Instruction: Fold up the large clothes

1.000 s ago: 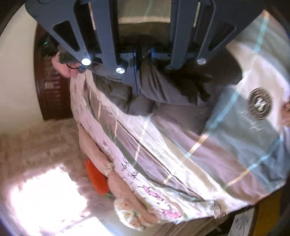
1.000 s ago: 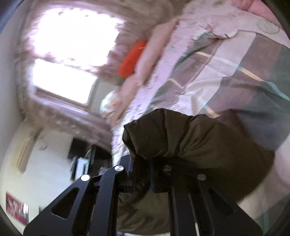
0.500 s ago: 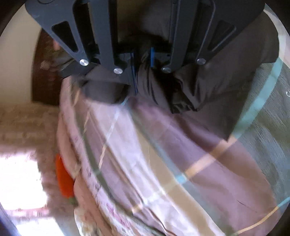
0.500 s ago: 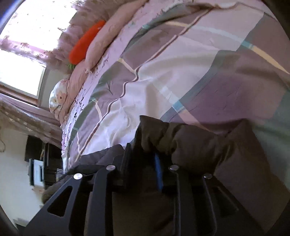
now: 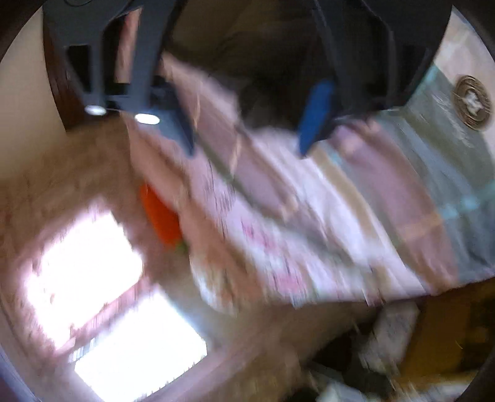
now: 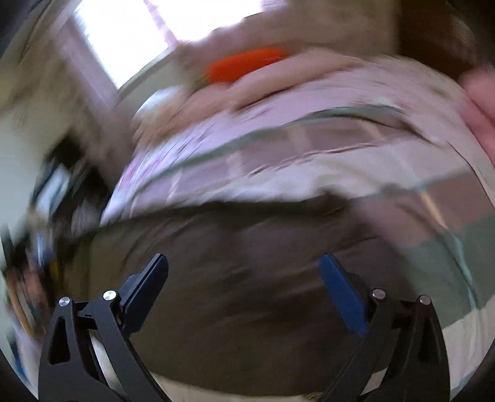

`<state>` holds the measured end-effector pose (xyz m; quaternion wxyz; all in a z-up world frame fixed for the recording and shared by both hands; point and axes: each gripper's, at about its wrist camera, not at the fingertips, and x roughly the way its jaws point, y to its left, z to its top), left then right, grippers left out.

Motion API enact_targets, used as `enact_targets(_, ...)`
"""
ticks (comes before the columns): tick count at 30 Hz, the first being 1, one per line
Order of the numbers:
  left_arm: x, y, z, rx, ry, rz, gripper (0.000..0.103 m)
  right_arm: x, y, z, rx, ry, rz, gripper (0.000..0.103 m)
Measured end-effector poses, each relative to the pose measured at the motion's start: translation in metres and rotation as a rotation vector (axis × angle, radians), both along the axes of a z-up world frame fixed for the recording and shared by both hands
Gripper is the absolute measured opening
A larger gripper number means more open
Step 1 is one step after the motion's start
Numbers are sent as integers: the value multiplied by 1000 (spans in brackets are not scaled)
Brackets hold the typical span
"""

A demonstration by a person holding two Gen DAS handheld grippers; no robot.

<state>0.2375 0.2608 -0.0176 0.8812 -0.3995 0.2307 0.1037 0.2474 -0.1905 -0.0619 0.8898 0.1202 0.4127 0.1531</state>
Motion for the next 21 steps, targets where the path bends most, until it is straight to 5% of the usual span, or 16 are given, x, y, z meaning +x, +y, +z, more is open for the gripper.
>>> enact_targets(2,-17,-3,34,116,29,67,85,-2,50,-2,-78,-5,77,96)
enact_targets(3,-11,-10,45,153,91,4,65,-1,70,-3,-111,-17,109,90)
enact_targets(5,17,-50,47,222,272,-304,53,4,100,-9,-163,-25,150,80)
enact_targets(6,27,-81,37,227,316,-468,37,9,112,-13,-166,-14,154,77)
enact_targets(7,32,-99,26,235,341,-539,34,15,120,-16,-163,-3,143,77)
enact_targets(11,59,-171,-59,478,569,-641,34,51,124,-26,-207,11,74,77)
enact_targets(15,75,-164,-120,599,628,-525,39,101,79,-48,-337,47,-72,88)
enact_targets(19,76,-91,-142,575,742,-241,36,138,-23,-83,-269,189,-281,100)
enact_targets(21,71,-62,-148,520,763,-228,36,138,-62,-98,-264,227,-353,102)
